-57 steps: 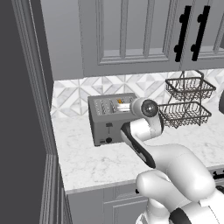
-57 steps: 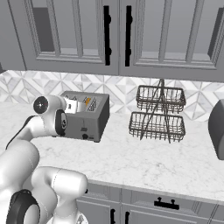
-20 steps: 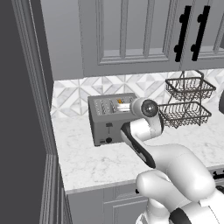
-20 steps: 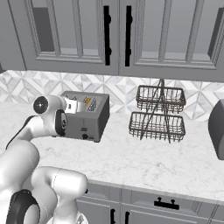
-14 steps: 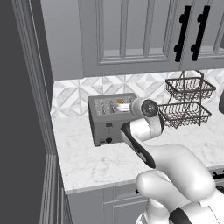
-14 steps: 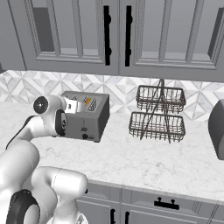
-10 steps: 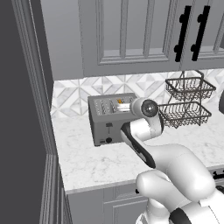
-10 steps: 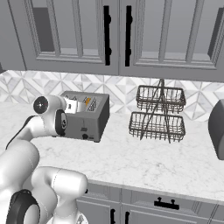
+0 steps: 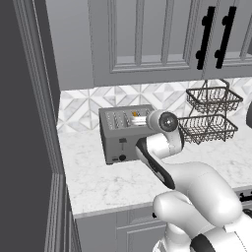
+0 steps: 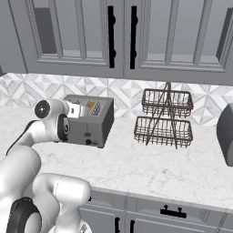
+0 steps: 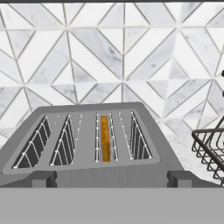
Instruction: Start the toaster. Once the lever pops up, take the bread to the plate on the dining counter.
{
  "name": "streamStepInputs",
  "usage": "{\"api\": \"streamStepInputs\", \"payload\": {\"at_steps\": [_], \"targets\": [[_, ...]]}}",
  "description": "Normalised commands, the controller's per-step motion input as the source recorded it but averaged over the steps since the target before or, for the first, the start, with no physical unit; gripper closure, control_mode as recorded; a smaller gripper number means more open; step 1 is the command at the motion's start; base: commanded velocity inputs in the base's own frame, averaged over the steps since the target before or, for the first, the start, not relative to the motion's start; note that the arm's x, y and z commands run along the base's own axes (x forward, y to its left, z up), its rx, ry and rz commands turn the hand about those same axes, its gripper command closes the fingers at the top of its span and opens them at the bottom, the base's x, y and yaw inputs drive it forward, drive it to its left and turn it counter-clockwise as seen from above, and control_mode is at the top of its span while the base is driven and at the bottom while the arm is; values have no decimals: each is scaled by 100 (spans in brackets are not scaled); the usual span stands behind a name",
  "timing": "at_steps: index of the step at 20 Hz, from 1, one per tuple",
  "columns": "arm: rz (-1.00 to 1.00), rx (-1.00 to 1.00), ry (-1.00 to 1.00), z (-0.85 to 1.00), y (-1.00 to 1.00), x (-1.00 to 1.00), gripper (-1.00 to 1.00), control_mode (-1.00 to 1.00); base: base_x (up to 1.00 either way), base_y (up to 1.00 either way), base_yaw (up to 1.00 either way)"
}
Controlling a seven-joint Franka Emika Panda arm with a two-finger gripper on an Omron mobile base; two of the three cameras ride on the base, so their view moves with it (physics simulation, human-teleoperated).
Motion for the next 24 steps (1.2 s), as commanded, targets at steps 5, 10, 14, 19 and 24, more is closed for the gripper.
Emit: {"api": "streamStepInputs", "payload": {"at_steps": [5, 10, 14, 19, 24], "targets": [[0, 0, 0, 0, 0, 0, -100, -100, 0, 0, 0], [0, 0, 0, 0, 0, 0, -100, -100, 0, 0, 0], [0, 0, 0, 0, 0, 0, -100, -100, 0, 0, 0], [0, 0, 0, 0, 0, 0, -100, -100, 0, 0, 0], [0, 0, 0, 0, 0, 0, -100, -100, 0, 0, 0]]}}
